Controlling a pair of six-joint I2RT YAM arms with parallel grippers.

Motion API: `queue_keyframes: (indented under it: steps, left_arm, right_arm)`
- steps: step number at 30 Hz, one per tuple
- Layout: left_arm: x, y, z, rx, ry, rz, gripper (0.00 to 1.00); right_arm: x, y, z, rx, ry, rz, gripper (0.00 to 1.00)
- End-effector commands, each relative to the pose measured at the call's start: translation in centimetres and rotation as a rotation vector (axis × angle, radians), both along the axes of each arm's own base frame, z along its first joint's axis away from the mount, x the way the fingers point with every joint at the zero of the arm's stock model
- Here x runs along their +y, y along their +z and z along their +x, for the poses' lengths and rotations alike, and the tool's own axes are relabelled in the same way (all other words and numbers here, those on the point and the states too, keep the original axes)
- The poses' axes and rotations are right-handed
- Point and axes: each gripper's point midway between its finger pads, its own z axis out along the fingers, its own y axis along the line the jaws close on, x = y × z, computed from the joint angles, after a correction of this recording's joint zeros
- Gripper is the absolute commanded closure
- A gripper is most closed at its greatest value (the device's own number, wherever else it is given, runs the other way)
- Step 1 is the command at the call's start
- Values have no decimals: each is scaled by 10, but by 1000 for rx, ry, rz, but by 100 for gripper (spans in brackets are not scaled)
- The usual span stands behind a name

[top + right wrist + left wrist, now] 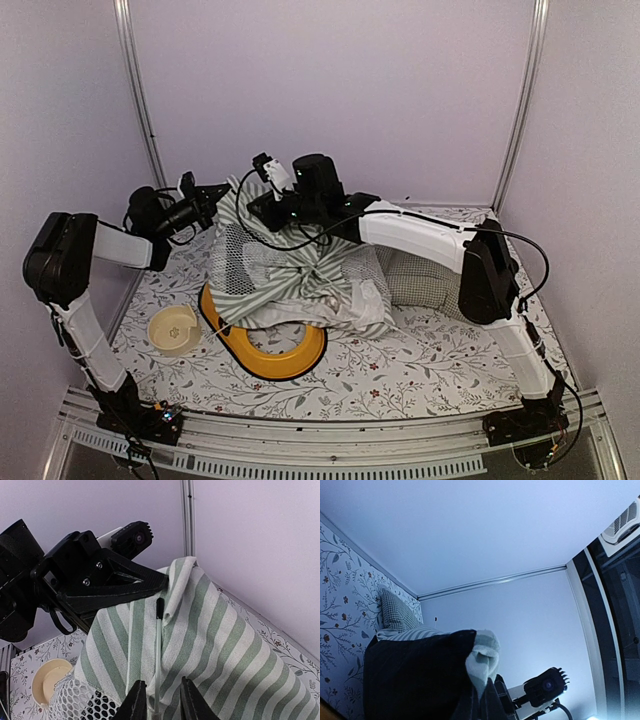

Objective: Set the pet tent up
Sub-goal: Insert the tent pole into the pole socket of the pet tent.

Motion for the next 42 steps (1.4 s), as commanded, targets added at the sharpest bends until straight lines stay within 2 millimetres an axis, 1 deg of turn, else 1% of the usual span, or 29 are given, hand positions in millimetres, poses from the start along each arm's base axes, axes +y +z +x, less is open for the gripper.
queue_keyframes:
  steps: [1, 6, 9, 11, 14, 20, 26, 27, 29, 30, 34, 38, 42]
  left_arm:
    - [-7, 31, -10, -98, -24, 2, 100]
    - [-8, 32, -9, -100, -26, 1, 100]
    - [-8, 32, -9, -99, -24, 1, 100]
    - [-8, 31, -9, -97, -24, 0, 100]
    - [-8, 32, -9, -99, -24, -1, 100]
    - [-7, 30, -9, -94, -21, 0, 100]
    - [-5, 30, -6, -91, -12, -3, 100]
    - [-6, 31, -6, -96, -14, -3, 100]
    - [-6, 32, -6, -96, -13, -4, 100]
    - [-6, 33, -6, -99, -15, -5, 100]
    - [-7, 35, -8, -101, -17, -3, 100]
    - [-6, 34, -8, -99, -15, -2, 100]
    - [-4, 31, -6, -92, -4, 0, 100]
  right_arm:
    - [4, -10, 1, 28, 18, 0, 76]
    - [4, -18, -3, 60, 30, -13, 78]
    - [3, -19, -3, 70, 28, -16, 80]
    - [4, -21, -4, 75, 29, -18, 85]
    - [3, -20, -3, 78, 26, -18, 89]
    - [2, -12, -6, 73, 27, -10, 100]
    - [2, -9, -14, 72, 35, -16, 100]
    - [2, -10, -14, 73, 37, -17, 98]
    - [3, -12, -14, 72, 35, -20, 88]
    - [3, -14, -14, 72, 32, -23, 86]
    - [5, -18, -12, 71, 31, -26, 84]
    - [4, -17, -12, 70, 29, -24, 89]
    - [3, -11, -13, 69, 27, -18, 100]
